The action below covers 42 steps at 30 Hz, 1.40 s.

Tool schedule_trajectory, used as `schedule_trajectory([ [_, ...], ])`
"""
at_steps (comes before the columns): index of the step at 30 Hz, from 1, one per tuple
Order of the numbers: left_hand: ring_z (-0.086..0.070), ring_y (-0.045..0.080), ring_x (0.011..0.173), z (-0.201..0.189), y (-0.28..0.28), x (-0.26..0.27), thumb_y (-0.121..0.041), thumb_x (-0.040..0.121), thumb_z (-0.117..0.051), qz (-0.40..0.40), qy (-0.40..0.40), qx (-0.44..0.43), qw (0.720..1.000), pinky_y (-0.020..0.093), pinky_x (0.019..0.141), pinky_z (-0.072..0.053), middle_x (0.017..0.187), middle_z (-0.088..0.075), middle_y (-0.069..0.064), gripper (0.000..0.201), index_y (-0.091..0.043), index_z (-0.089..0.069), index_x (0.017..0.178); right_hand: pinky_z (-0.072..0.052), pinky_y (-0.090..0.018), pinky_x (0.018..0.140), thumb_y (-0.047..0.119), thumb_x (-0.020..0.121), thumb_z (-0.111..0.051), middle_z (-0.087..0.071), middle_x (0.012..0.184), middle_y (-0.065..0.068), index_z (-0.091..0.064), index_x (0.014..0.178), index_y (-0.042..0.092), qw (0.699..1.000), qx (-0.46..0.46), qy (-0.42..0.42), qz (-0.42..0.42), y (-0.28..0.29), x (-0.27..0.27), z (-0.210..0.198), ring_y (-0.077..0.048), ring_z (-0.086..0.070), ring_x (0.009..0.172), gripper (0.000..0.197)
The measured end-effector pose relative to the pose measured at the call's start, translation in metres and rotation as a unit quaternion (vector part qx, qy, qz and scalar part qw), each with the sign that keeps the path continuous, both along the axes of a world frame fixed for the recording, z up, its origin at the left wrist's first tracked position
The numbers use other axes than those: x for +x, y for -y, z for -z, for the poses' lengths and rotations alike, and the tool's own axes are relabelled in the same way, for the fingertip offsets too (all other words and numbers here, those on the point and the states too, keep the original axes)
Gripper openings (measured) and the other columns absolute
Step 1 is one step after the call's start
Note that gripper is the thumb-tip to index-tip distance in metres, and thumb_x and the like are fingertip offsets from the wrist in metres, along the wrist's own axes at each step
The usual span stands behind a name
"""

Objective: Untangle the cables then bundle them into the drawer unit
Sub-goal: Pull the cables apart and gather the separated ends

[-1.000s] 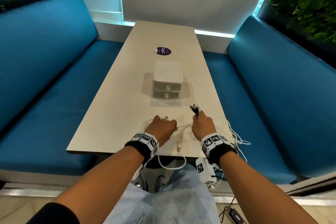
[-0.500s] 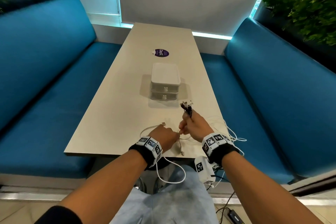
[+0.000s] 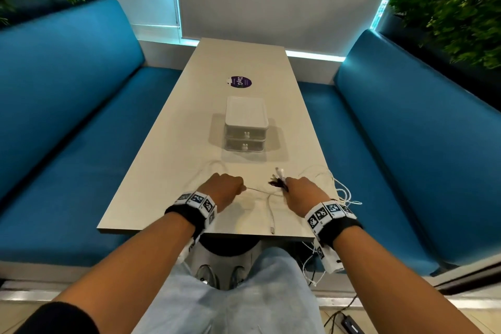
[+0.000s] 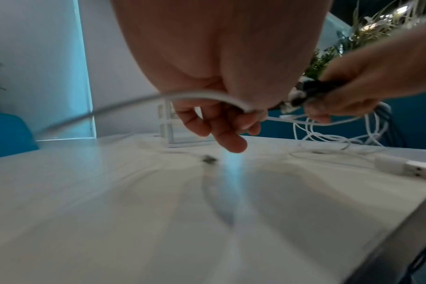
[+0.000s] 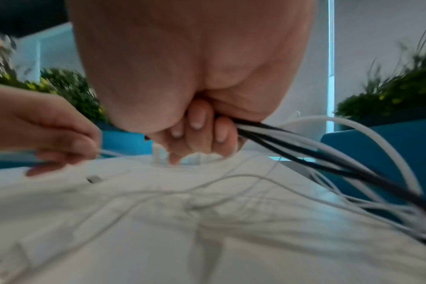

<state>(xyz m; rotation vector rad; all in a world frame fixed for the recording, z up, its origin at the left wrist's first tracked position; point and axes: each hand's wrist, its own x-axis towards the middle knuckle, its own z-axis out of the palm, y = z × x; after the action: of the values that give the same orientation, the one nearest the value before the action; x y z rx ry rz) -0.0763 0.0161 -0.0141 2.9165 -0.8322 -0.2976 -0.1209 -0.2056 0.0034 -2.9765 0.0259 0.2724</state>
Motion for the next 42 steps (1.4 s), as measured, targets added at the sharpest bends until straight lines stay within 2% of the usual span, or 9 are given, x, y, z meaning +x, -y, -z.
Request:
schedule_trajectory([
  [3, -0.060, 0.035, 0.103, -0.004, 0.002, -0.002, -0.024, 0.104, -0.038, -0.004, -0.006, -0.003, 1.000, 0.040, 0.086, -0.048, 0.113, -0.065, 0.013, 0.024, -0.012, -0.056, 0.114, -0.046, -0.035, 0.070, 0.026, 0.101, -0.037, -0.063, 0.106, -0.013, -0.053, 0.112, 0.011, 0.998, -0.027, 0.019, 0.062, 0.009, -0.002, 0.003, -0.031, -0.063, 0.093, 0.024],
  [7, -0.062, 0.037, 0.092, -0.002, 0.028, -0.014, -0.030, 0.106, -0.034, 0.021, 0.025, 0.008, 0.999, 0.038, 0.071, -0.045, 0.104, -0.064, 0.018, 0.030, -0.008, -0.053, 0.114, -0.047, -0.037, 0.075, 0.031, 0.102, -0.036, -0.063, 0.105, -0.015, -0.052, 0.112, 0.011, 0.990, 0.084, 0.039, 0.108, -0.004, 0.000, 0.003, -0.036, -0.062, 0.096, 0.028],
  [12, -0.062, 0.037, 0.090, 0.001, 0.049, -0.024, -0.029, 0.105, -0.035, 0.026, 0.014, 0.004, 1.000, 0.036, 0.067, -0.040, 0.102, -0.064, 0.018, 0.029, -0.008, -0.053, 0.114, -0.051, -0.040, 0.080, 0.030, 0.100, -0.043, -0.068, 0.101, -0.013, -0.059, 0.107, 0.016, 0.969, 0.228, 0.060, 0.077, -0.024, -0.005, 0.001, -0.034, -0.063, 0.093, 0.023],
  [16, -0.062, 0.036, 0.087, -0.001, 0.050, -0.027, -0.018, 0.101, -0.041, 0.037, -0.004, -0.012, 0.999, 0.040, 0.069, -0.046, 0.101, -0.065, 0.016, 0.024, -0.010, -0.053, 0.120, -0.049, -0.038, 0.083, 0.029, 0.102, -0.041, -0.069, 0.106, -0.016, -0.062, 0.110, 0.008, 0.971, 0.235, 0.028, 0.040, -0.033, -0.009, 0.004, -0.035, -0.063, 0.099, 0.031],
  [18, -0.063, 0.036, 0.088, 0.000, 0.044, -0.026, -0.022, 0.103, -0.041, 0.038, -0.002, -0.027, 0.999, 0.042, 0.072, -0.049, 0.101, -0.066, 0.016, 0.023, -0.011, -0.054, 0.117, -0.045, -0.034, 0.077, 0.024, 0.101, -0.042, -0.068, 0.106, -0.017, -0.064, 0.107, 0.006, 0.972, 0.230, -0.006, 0.039, -0.032, -0.011, 0.004, -0.034, -0.062, 0.099, 0.029],
  [22, -0.062, 0.032, 0.083, 0.001, 0.033, -0.024, -0.046, 0.102, -0.039, -0.002, -0.040, -0.066, 0.997, 0.040, 0.073, -0.050, 0.093, -0.066, 0.012, 0.036, -0.014, -0.056, 0.100, -0.036, -0.031, 0.065, 0.026, 0.098, -0.047, -0.064, 0.091, -0.010, -0.059, 0.086, 0.020, 0.969, 0.240, -0.042, 0.026, -0.030, -0.015, 0.003, -0.027, -0.056, 0.083, 0.018],
  [27, -0.055, 0.022, 0.066, 0.003, -0.002, -0.011, -0.054, 0.096, -0.050, -0.026, -0.069, -0.097, 0.993, 0.031, 0.056, -0.034, 0.068, -0.057, 0.002, 0.049, -0.015, -0.052, 0.066, -0.040, -0.032, 0.072, 0.034, 0.098, -0.050, -0.066, 0.103, -0.014, -0.062, 0.106, 0.014, 0.981, 0.185, -0.028, 0.054, -0.009, -0.012, 0.013, -0.032, -0.061, 0.094, 0.025],
  [34, -0.059, 0.023, 0.082, 0.006, -0.024, -0.007, -0.051, 0.100, -0.042, -0.038, -0.045, -0.077, 0.995, 0.033, 0.071, -0.044, 0.085, -0.064, 0.001, 0.037, -0.025, -0.054, 0.077, -0.044, -0.032, 0.069, 0.033, 0.101, -0.042, -0.066, 0.105, -0.012, -0.058, 0.112, 0.012, 0.991, 0.011, 0.019, 0.134, 0.033, -0.009, 0.018, -0.032, -0.064, 0.094, 0.029],
  [42, -0.061, 0.031, 0.091, 0.010, 0.025, -0.023, -0.045, 0.104, -0.034, -0.029, 0.019, -0.048, 0.998, 0.033, 0.066, -0.038, 0.096, -0.065, 0.008, 0.035, -0.020, -0.058, 0.095, -0.052, -0.041, 0.075, 0.038, 0.102, -0.037, -0.066, 0.101, -0.017, -0.056, 0.113, 0.013, 0.985, 0.105, 0.094, 0.096, -0.020, -0.010, 0.009, -0.038, -0.064, 0.092, 0.034],
])
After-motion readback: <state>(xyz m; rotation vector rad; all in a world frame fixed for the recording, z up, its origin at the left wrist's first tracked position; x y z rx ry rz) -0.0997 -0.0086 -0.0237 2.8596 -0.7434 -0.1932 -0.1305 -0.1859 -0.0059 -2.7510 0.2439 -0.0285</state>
